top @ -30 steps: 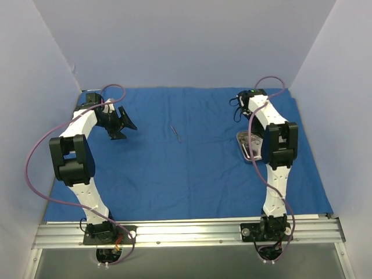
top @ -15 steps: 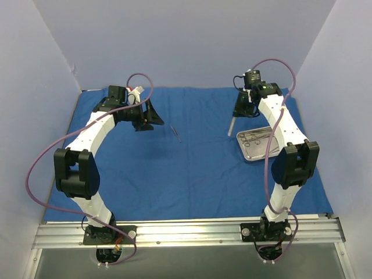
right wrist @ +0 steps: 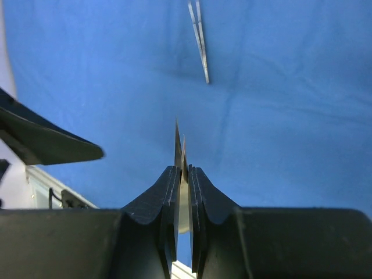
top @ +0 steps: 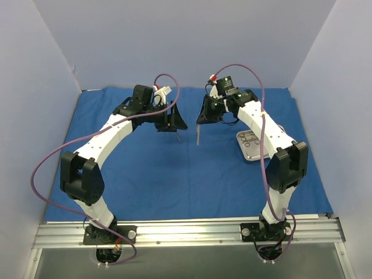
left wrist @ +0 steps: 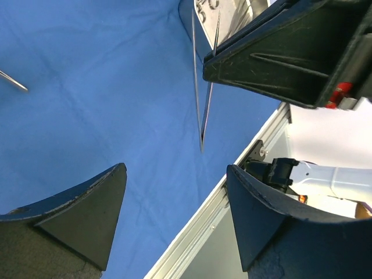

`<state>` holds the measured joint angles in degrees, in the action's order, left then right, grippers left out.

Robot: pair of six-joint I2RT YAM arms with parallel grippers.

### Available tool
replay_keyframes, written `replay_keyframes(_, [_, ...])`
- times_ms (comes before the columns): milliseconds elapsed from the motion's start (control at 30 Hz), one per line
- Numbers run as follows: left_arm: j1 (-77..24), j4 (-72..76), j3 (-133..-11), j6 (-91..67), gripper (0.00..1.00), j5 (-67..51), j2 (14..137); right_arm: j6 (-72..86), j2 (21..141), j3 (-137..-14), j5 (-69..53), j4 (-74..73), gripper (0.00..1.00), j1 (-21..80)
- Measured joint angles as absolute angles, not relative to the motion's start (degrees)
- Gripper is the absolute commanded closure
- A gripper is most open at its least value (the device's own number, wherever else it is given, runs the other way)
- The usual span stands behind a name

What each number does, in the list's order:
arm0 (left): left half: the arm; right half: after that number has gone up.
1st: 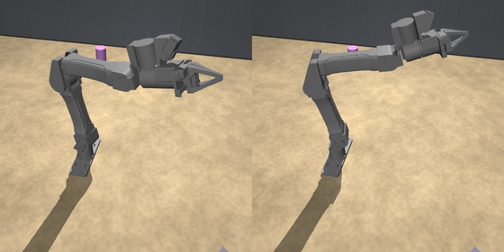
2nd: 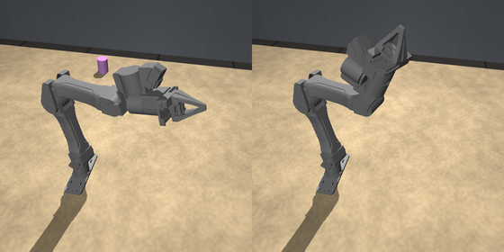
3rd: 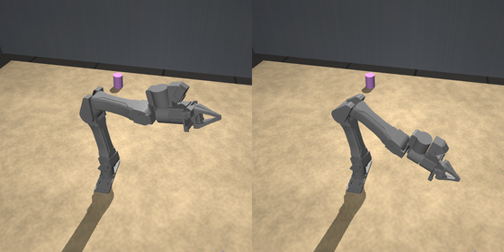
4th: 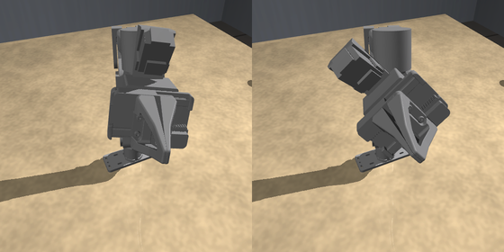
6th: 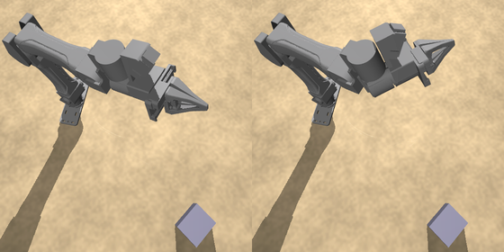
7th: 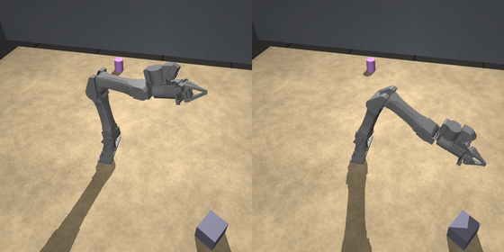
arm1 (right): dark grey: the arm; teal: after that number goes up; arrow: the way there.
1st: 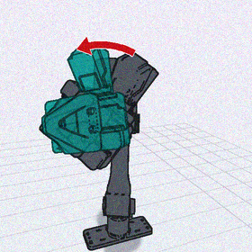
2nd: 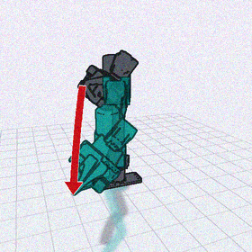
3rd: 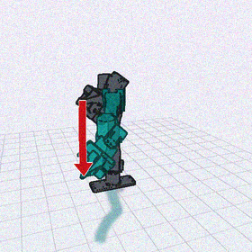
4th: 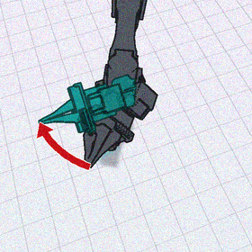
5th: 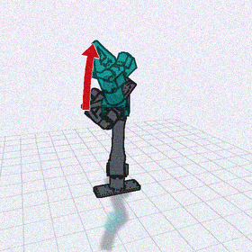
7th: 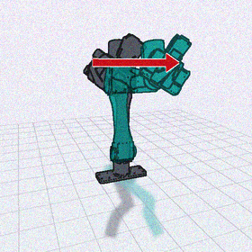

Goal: Open and lay out the surgical kit
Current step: Place the medical item in the surgical kit.

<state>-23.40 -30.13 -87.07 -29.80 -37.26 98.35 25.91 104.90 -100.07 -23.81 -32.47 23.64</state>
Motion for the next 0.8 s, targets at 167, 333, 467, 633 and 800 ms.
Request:
replay_keyframes(167, [-26.94,-30.37,-88.25,-30.70,0.23,-32.80,98.37,25.89,105.71,-102.94,-24.80,-33.43,1.00,23.70])
replay_keyframes(333, [-30.94,-30.57,-90.72,-31.07,0.25,-28.18,98.39,26.09,105.73,-103.31,-25.98,-33.69,1.00,23.68])
replay_keyframes(467, [-31.83,-30.63,-91.66,-31.03,0.27,-26.48,98.45,26.35,105.73,-103.31,-26.50,-33.67,1.00,23.73])
replay_keyframes(633, [-31.97,-30.92,-93.21,-30.81,0.30,-25.06,100.12,27.16,105.73,-103.31,-27.24,-33.65,1.00,23.90])
replay_keyframes(800, [-32.80,-31.77,-94.02,-30.26,0.44,-23.68,101.97,27.86,105.73,-103.31,-27.77,-33.63,1.00,24.49])
